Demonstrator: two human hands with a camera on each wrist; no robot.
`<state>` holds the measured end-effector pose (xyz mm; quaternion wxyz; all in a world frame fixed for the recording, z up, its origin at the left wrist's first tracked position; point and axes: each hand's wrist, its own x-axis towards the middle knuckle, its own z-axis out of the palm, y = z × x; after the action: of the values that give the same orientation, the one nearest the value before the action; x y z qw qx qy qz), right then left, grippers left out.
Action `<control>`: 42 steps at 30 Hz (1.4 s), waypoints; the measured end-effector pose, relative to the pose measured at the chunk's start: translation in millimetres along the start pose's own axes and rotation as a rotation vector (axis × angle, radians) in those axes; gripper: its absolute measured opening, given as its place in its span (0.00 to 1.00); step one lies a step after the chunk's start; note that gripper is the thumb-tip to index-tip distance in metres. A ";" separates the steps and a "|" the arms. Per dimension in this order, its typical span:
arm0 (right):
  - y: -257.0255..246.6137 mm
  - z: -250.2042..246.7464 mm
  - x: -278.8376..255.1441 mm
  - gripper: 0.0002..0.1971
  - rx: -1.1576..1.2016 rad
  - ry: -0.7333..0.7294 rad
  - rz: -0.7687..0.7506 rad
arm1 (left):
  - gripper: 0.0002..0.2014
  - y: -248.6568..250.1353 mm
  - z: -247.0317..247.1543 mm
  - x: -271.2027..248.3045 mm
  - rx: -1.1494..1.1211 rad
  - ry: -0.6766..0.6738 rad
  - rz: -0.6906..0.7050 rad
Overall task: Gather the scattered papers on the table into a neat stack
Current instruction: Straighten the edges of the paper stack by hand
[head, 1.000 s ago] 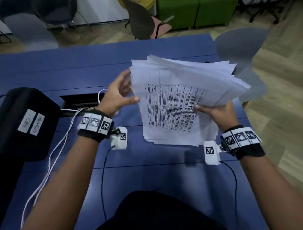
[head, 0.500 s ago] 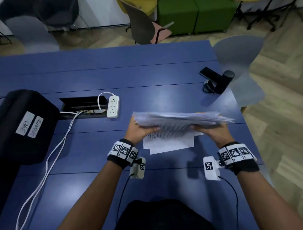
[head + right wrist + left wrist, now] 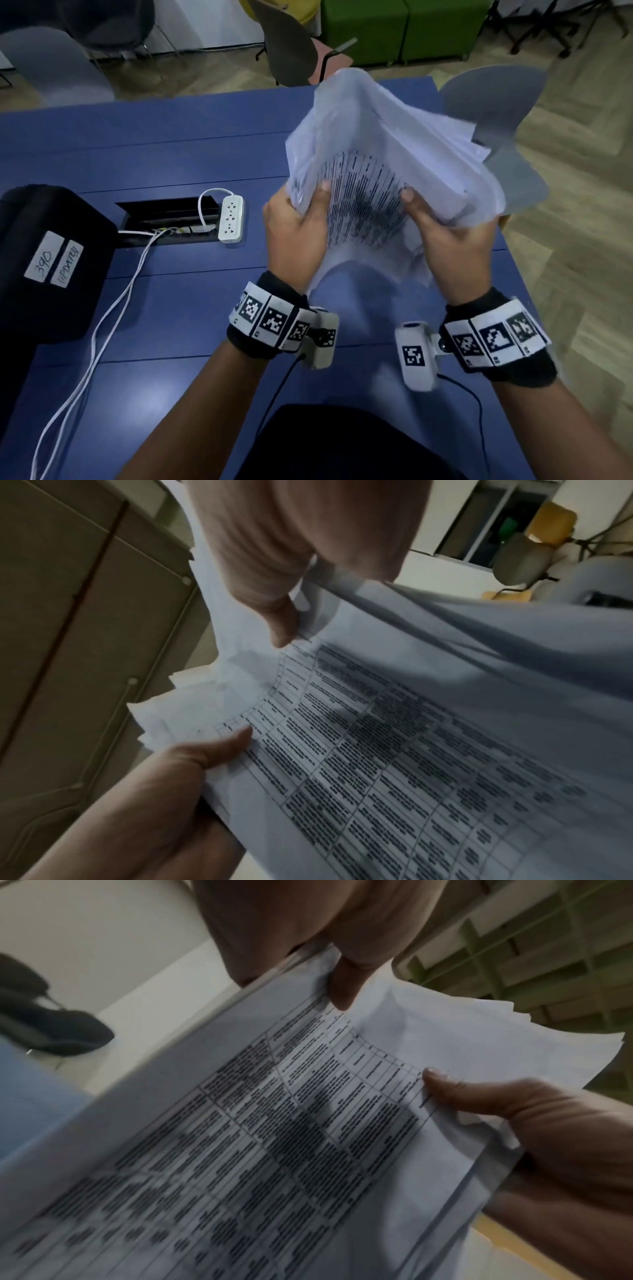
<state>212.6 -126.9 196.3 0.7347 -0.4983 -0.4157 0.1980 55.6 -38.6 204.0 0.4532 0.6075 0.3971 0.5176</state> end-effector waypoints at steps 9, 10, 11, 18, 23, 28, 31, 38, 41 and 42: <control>51.4 -24.7 -20.5 0.24 -0.062 -0.056 0.382 | 0.13 -77.3 -13.3 -30.7 -0.036 -0.142 -0.325; 47.2 -26.6 -16.0 0.24 -0.042 -0.078 0.374 | 0.14 -76.0 -15.4 -29.0 -0.066 -0.142 -0.326; 43.3 -29.2 -10.2 0.22 -0.036 -0.104 0.364 | 0.14 -72.9 -16.9 -26.9 -0.105 -0.147 -0.317; 21.3 -26.8 18.3 0.15 -0.060 -0.167 0.308 | 0.16 -32.7 -3.5 -5.6 -0.232 0.016 -0.158; 19.6 -25.8 14.6 0.14 0.024 -0.014 0.358 | 0.13 -37.5 3.4 2.3 -0.199 0.106 -0.134; 20.2 -15.8 12.9 0.14 0.025 0.140 0.356 | 0.09 -40.4 11.3 7.4 -0.183 0.160 -0.196; 21.9 -17.3 18.2 0.13 -0.006 0.158 0.363 | 0.06 -45.2 4.8 11.6 -0.235 0.166 -0.171; 56.3 -44.0 13.4 0.28 -0.011 -0.111 0.518 | 0.37 -108.0 -21.7 -14.4 -0.036 -0.251 -0.490; 72.7 -48.8 2.1 0.39 -0.116 -0.218 0.657 | 0.24 -110.0 -17.1 -9.7 -0.037 -0.328 -0.511; 76.4 -49.4 1.7 0.39 -0.125 -0.207 0.657 | 0.26 -107.4 -15.1 -6.0 -0.036 -0.314 -0.510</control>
<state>263.0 -121.2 120.7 0.5539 -0.6267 -0.3166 0.4475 38.4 -12.8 99.9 0.6352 0.5526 0.4526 0.2937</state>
